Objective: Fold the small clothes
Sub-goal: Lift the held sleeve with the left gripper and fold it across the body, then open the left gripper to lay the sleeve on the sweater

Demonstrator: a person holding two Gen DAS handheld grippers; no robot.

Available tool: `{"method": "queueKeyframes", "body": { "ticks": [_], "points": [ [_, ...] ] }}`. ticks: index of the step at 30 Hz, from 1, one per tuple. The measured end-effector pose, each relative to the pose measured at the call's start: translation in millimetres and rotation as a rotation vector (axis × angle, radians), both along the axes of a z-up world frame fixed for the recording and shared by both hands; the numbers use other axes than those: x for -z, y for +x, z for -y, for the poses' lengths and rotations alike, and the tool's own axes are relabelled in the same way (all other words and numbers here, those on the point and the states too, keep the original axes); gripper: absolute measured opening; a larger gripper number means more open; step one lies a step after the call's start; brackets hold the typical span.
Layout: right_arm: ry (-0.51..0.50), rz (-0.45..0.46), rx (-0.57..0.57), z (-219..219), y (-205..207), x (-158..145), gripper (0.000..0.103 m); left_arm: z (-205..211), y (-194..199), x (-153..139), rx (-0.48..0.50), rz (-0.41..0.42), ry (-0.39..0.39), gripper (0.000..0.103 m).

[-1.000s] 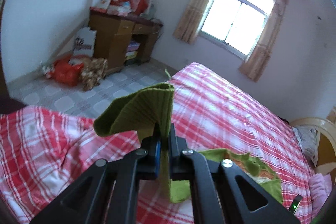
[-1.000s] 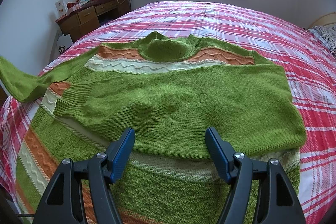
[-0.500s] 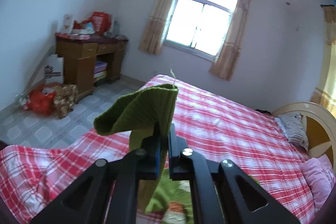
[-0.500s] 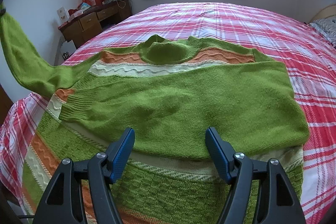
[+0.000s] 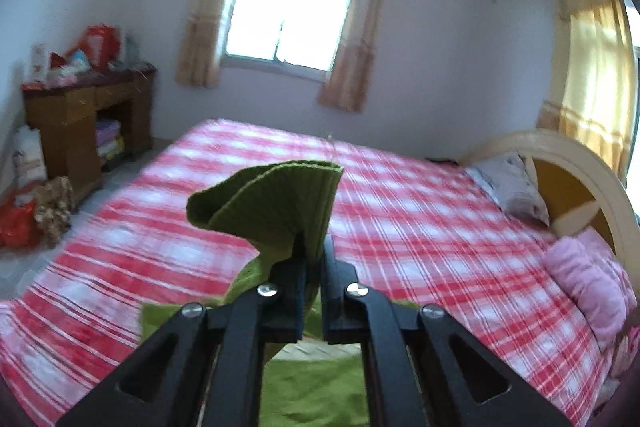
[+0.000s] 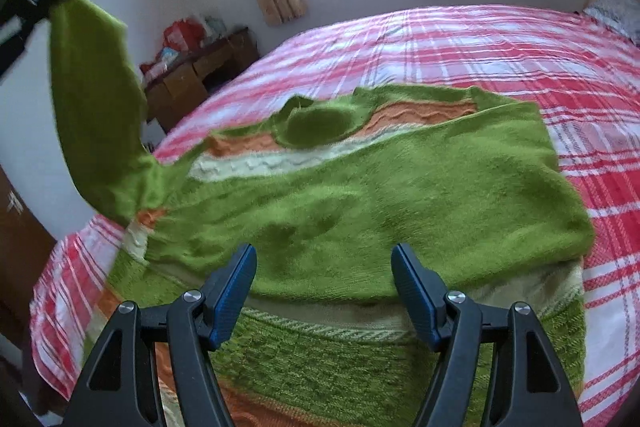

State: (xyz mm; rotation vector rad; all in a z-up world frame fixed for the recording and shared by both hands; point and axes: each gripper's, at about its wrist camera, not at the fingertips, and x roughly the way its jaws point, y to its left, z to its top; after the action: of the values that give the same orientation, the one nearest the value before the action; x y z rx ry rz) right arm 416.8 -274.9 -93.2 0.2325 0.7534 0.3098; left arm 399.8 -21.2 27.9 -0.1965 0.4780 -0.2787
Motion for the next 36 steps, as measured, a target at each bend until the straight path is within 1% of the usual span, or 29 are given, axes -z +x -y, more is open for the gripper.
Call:
{"method": "queueKeyframes", "body": {
  "ticks": [3, 5, 7, 9, 10, 12, 13, 14, 16, 17, 18, 19, 20, 21, 22, 24, 28, 30, 31, 33, 35, 36],
  "points": [
    [0.077, 0.032, 0.047, 15, -5, -3, 0.071, 33, 11, 25, 0.040, -0.049, 0.006, 0.005],
    [0.144, 0.069, 0.100, 29, -11, -5, 0.071, 56, 15, 46, 0.074, -0.090, 0.003, 0.005],
    [0.207, 0.106, 0.167, 44, -18, -6, 0.072, 80, 16, 62, 0.089, -0.134, 0.038, 0.006],
    [0.251, 0.137, 0.219, 55, -23, -8, 0.080, 95, 16, 77, 0.093, -0.182, 0.092, 0.008],
    [0.262, 0.143, 0.227, 57, -24, -8, 0.083, 100, 15, 84, 0.114, -0.211, 0.116, 0.012],
    [0.277, 0.140, 0.226, 57, -22, -7, 0.083, 106, 7, 91, 0.149, -0.228, 0.152, 0.032],
    [0.274, 0.136, 0.221, 57, -20, -7, 0.083, 104, 0, 93, 0.147, -0.217, 0.183, 0.057],
    [0.268, 0.131, 0.211, 54, -18, -7, 0.083, 97, -10, 92, 0.126, -0.184, 0.214, 0.074],
    [0.262, 0.130, 0.202, 54, -17, -8, 0.083, 79, -28, 92, 0.100, -0.118, 0.254, 0.079],
    [0.263, 0.130, 0.199, 54, -17, -8, 0.083, 68, -34, 94, 0.096, -0.104, 0.284, 0.083],
    [0.264, 0.129, 0.200, 54, -17, -7, 0.083, 56, -39, 97, 0.078, -0.105, 0.320, 0.085],
    [0.266, 0.127, 0.202, 56, -17, -7, 0.083, 42, -42, 103, 0.042, -0.107, 0.364, 0.088],
    [0.267, 0.122, 0.204, 57, -17, -7, 0.083, 28, -45, 111, -0.004, -0.111, 0.410, 0.089],
    [0.266, 0.119, 0.204, 58, -18, -5, 0.083, 11, -47, 119, -0.047, -0.129, 0.458, 0.089],
    [0.264, 0.117, 0.204, 57, -19, -5, 0.083, 2, -47, 126, -0.075, -0.148, 0.487, 0.089],
    [0.257, 0.114, 0.201, 57, -18, -5, 0.083, -30, -47, 142, -0.165, -0.201, 0.531, 0.089],
    [0.260, 0.090, 0.193, 57, -12, -1, 0.083, -62, -38, 160, -0.271, -0.288, 0.537, 0.089],
    [0.263, 0.070, 0.186, 56, -10, 1, 0.083, -66, -29, 166, -0.289, -0.320, 0.515, 0.090],
    [0.264, 0.058, 0.179, 55, -9, 2, 0.083, -66, -26, 167, -0.292, -0.323, 0.496, 0.093],
    [0.256, 0.028, 0.155, 51, -3, 5, 0.083, -66, -22, 164, -0.315, -0.304, 0.472, 0.095],
    [0.248, 0.018, 0.146, 49, -2, 6, 0.083, -63, -16, 163, -0.327, -0.304, 0.481, 0.100],
    [0.246, 0.015, 0.146, 49, -2, 7, 0.083, -69, -12, 165, -0.350, -0.303, 0.480, 0.102]
  ]
}}
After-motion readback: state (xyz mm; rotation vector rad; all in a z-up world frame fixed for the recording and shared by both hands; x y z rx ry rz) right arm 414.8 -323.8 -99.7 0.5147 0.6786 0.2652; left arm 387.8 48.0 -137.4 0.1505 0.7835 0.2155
